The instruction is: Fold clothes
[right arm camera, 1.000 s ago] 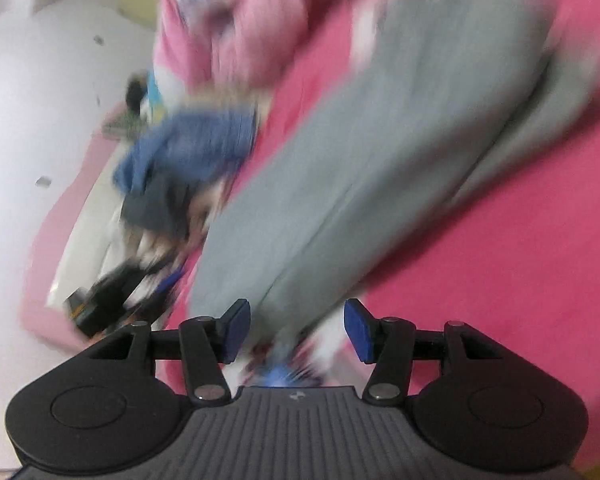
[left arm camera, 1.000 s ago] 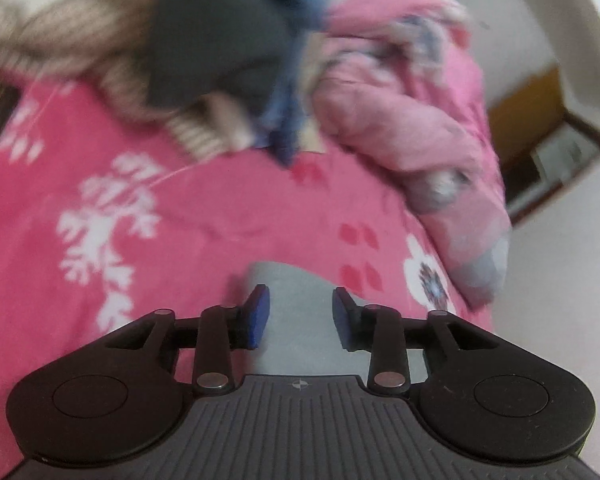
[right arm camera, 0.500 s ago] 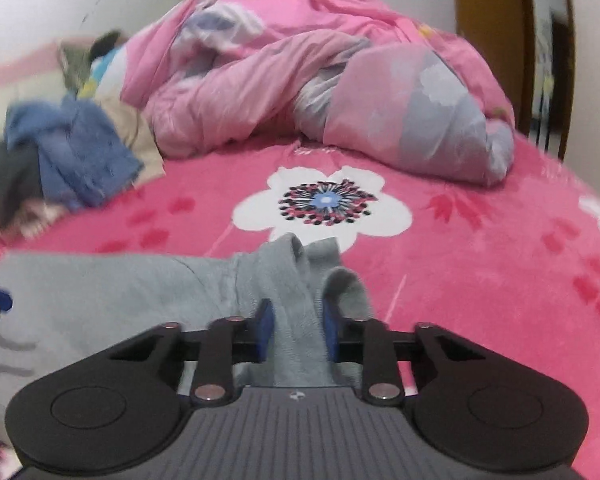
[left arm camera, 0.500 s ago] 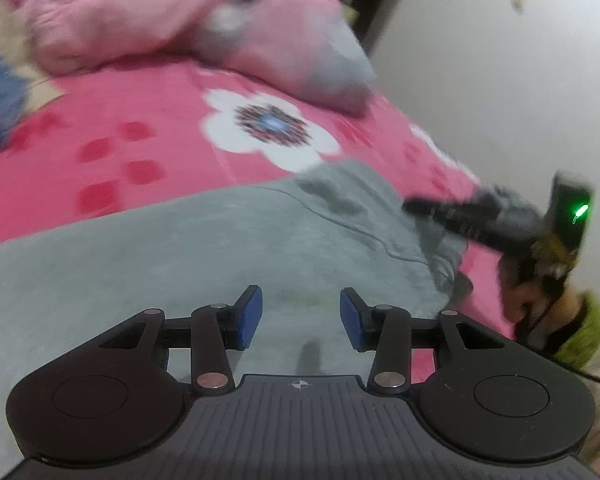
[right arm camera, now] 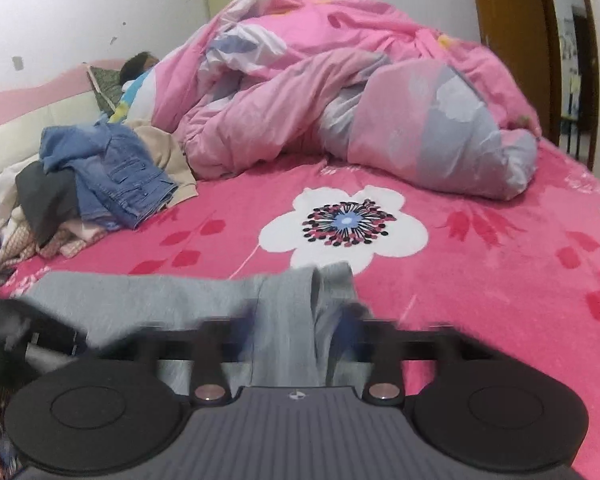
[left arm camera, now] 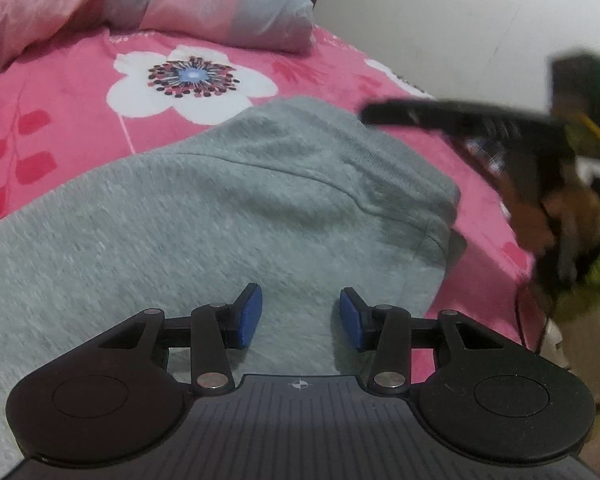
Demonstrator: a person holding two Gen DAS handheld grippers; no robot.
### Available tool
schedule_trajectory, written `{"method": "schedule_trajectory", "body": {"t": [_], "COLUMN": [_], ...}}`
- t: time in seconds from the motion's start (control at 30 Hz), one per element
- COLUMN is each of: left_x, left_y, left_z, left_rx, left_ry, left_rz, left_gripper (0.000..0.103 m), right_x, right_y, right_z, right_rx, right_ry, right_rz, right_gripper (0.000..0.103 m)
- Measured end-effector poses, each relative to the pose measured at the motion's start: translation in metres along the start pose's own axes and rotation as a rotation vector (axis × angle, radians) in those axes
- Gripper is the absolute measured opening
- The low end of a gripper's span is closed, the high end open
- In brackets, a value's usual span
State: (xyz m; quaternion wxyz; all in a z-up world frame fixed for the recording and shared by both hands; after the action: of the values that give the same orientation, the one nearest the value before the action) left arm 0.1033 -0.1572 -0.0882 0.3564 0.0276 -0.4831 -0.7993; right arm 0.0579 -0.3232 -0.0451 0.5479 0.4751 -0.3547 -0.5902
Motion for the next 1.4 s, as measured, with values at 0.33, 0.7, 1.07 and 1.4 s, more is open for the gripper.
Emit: {"method": "schedule_trajectory", "body": {"t": [0.33, 0.7, 1.07, 1.4], "left_x": [-0.010, -0.021, -0.024, -0.028], "left_y": [-0.006, -0.009, 0.000, -0.014], "left_z": [0.006, 0.006, 0.027, 0.006], "left_rx": [0.056, 0.095, 0.165, 0.070], "left_ry": [-0.051, -0.085, -0.124, -0.097], "left_rz": [0.066, 0.123, 0.175, 0.201], "left_gripper": [0.043, 0.043, 0.043, 0.043], "right_x": [0.050, 0.030, 0.024, 0.050], "right_y": [0.006, 0.008, 0.025, -0.016], "right_z": [-0.125, -0.096, -0.032, -0.041], "right_rx": [-0.442, -0.454, -0.294, -0.334], "right_ry": [0.231, 0.339, 0.263, 0.046], "right_rz": [-0.289, -0.310, -0.385, -0.287], "right_gripper": [0.073, 0.069, 0.012, 0.030]}}
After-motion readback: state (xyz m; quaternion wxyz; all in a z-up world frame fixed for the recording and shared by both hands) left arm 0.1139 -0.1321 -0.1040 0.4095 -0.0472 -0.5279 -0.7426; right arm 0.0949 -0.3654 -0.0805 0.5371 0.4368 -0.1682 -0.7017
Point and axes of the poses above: each gripper's, at about its wrist camera, not at the fingertips, and z roughly against the way its jaws point, x to its right, y to its top, the point moved 4 cm from there along -z, roughly the way its jaws point, and after that the axes turned 14 degrees about x, right-handed, at the moved point
